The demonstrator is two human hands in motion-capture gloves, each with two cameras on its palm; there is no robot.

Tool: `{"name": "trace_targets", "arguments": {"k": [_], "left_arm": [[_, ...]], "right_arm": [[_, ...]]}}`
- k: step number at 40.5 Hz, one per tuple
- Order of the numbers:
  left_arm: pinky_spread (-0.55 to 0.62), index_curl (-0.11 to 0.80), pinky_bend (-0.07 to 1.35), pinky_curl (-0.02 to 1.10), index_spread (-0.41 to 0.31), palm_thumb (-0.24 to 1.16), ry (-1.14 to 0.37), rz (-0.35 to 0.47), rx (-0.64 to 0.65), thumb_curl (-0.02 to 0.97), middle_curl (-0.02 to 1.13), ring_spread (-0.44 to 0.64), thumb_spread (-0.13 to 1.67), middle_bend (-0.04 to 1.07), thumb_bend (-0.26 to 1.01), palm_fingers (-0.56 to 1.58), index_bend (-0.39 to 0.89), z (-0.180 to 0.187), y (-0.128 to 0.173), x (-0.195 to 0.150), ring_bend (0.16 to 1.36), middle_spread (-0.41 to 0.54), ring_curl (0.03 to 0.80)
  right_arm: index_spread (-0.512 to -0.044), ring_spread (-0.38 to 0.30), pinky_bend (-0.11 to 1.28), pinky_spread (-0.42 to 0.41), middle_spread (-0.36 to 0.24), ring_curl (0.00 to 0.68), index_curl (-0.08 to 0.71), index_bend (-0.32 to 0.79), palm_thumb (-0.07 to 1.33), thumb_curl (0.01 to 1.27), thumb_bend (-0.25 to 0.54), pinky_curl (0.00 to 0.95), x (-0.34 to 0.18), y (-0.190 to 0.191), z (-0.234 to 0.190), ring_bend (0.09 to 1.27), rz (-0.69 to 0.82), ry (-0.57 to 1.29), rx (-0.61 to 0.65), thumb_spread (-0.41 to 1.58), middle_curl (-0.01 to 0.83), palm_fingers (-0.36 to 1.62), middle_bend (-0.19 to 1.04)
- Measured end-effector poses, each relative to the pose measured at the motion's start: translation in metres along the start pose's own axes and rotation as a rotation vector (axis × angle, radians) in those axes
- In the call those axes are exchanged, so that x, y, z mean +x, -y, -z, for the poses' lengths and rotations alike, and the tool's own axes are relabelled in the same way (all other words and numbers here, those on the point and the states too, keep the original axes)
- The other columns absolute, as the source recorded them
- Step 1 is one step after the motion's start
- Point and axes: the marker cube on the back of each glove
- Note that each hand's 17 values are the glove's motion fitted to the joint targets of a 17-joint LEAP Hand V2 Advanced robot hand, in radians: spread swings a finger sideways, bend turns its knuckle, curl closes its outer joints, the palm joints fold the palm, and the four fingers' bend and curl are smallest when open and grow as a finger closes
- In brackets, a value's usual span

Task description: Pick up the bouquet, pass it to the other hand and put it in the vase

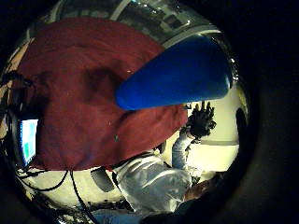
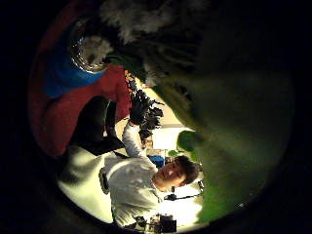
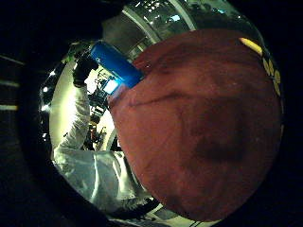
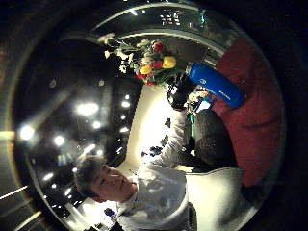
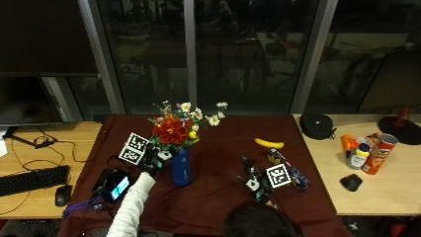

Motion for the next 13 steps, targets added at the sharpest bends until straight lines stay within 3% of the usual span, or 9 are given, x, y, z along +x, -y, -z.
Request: {"name": "trace_targets", "arguments": {"k": [7, 13], "left_arm": [[0.49, 0.109, 0.44, 0.32, 0.176, 0.78, 0.193, 0.053, -0.026, 0.56, 0.28, 0.52, 0.91, 0.16, 0.01, -0.28, 0.01, 0.005, -0.01, -0.003, 0.58, 0.479, 0.315], [0.5, 0.071, 0.44, 0.32, 0.185, 0.84, 0.19, 0.073, -0.038, 0.56, 0.27, 0.56, 0.94, 0.16, 0.0, -0.26, 0.03, 0.005, -0.022, -0.003, 0.56, 0.496, 0.303]], "right_arm": [[-0.38, 0.009, 0.4, 0.23, -0.061, 0.277, 0.318, 0.18, 0.7, 0.48, -0.016, 0.321, 0.011, 0.005, 0.002, 0.33, -0.04, 0.018, 0.004, 1.12, 0.296, 0.26, 0.17], [-0.376, 0.011, 0.38, 0.23, -0.061, 0.276, 0.323, 0.17, 0.7, 0.48, -0.017, 0.323, 0.012, 0.01, 0.001, 0.32, -0.001, 0.047, -0.005, 1.12, 0.293, 0.27, 0.17]]}}
